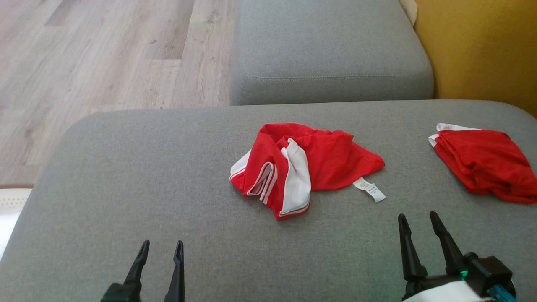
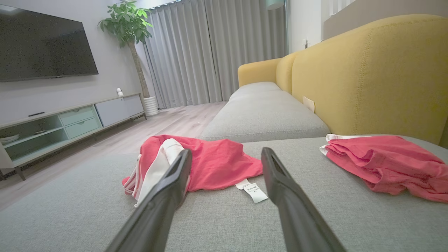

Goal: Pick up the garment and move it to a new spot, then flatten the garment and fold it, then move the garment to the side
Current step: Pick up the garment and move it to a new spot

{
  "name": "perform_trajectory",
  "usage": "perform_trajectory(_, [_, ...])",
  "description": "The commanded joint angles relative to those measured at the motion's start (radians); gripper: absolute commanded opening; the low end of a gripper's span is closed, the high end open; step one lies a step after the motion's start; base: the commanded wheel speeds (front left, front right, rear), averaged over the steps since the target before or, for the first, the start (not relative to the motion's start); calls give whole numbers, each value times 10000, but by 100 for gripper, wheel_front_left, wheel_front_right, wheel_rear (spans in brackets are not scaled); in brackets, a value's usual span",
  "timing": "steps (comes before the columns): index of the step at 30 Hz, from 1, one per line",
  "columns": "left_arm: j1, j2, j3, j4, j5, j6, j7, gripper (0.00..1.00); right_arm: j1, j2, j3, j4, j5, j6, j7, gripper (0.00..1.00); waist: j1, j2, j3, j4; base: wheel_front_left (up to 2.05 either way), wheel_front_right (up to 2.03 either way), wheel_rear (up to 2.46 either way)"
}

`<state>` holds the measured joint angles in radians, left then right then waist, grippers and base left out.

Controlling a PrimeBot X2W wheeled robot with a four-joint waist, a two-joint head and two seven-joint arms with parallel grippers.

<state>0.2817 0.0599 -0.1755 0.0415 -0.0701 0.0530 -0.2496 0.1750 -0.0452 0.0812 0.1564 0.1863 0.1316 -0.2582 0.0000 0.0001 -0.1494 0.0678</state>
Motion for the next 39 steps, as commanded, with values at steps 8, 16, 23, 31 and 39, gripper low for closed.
perform_trajectory(8, [-615,-94,268,-211,127,104,-122,100,-457,-51,262,-316,59,-9,-36,100,0,-1,35,53,0,0,0])
perform_trajectory(16, [-679,-95,113,-87,20,181,-122,100,-473,-51,280,-279,78,-9,-36,100,0,-1,-12,24,0,0,0])
perform_trajectory(23, [-674,-96,56,-9,-51,196,-122,100,-447,-51,267,-264,85,-9,-36,100,0,-1,-63,19,0,0,0])
perform_trajectory(31, [-728,-96,33,-15,-20,225,-122,100,-462,-51,241,-282,88,-9,-36,100,0,-1,-22,62,0,0,0])
perform_trajectory(39, [-792,-96,74,21,21,270,-122,100,-489,-51,213,-232,88,-9,-36,100,0,-1,4,87,0,0,0])
